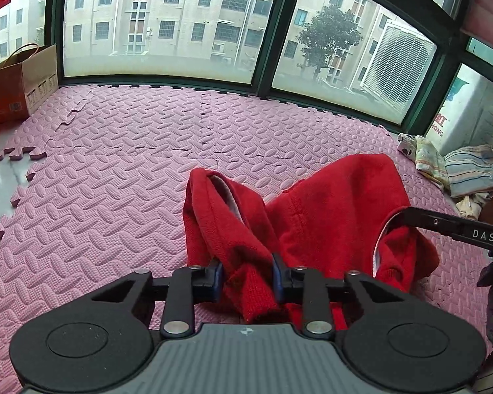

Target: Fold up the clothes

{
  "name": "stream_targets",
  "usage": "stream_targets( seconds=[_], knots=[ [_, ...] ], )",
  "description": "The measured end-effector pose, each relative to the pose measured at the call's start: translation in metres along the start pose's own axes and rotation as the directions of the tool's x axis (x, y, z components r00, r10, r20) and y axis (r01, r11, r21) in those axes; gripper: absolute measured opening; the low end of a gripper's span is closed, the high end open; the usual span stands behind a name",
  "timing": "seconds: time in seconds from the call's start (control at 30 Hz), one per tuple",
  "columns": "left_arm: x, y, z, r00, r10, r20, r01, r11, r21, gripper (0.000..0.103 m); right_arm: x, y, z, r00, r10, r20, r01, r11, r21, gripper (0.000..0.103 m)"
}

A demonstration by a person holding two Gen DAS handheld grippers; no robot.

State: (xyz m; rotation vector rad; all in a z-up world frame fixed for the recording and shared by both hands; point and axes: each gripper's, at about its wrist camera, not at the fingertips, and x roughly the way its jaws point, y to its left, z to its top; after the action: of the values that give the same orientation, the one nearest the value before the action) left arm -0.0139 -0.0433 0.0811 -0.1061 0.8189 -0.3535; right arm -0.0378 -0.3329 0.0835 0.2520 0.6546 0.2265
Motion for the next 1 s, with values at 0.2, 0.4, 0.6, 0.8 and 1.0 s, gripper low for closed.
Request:
stream_targets(
  seconds=[0.2, 0.4, 0.6, 0.8, 1.0],
  knots=[
    [-0.026, 0.007, -0.008, 0.999, -0.049, -0.009, 0.049, 0.999, -0.004, 0.031, -0.035, 0.014, -0.005, 0.995, 0.096, -0.018, -0.097, 0.995, -0.033, 0.009],
    [-0.055, 0.012, -0.024, 0.996, -0.086, -0.032, 0.087, 0.996, 0.025, 0.031, -0.071, 0.027, -0.022, 0.977, 0.199, -0.070, -0.203, 0.977, -0.059, 0.003],
    [-0.065, 0.020, -0.044, 0.994, -0.063, -0.087, 0.070, 0.995, 0.073, 0.031, -0.088, 0.035, -0.045, 0.972, 0.185, -0.145, -0.201, 0.974, -0.101, 0.006],
    [-0.082, 0.011, -0.048, 0.998, -0.043, -0.050, 0.049, 0.989, 0.142, 0.047, -0.077, 0.000, -0.046, 0.989, 0.059, -0.133, -0.065, 0.997, -0.038, 0.011],
    [-0.068, -0.034, -0.047, 0.988, -0.145, -0.053, 0.153, 0.963, 0.220, 0.063, -0.057, -0.036, -0.047, 0.984, -0.120, -0.129, 0.114, 0.992, -0.053, 0.029]
  ],
)
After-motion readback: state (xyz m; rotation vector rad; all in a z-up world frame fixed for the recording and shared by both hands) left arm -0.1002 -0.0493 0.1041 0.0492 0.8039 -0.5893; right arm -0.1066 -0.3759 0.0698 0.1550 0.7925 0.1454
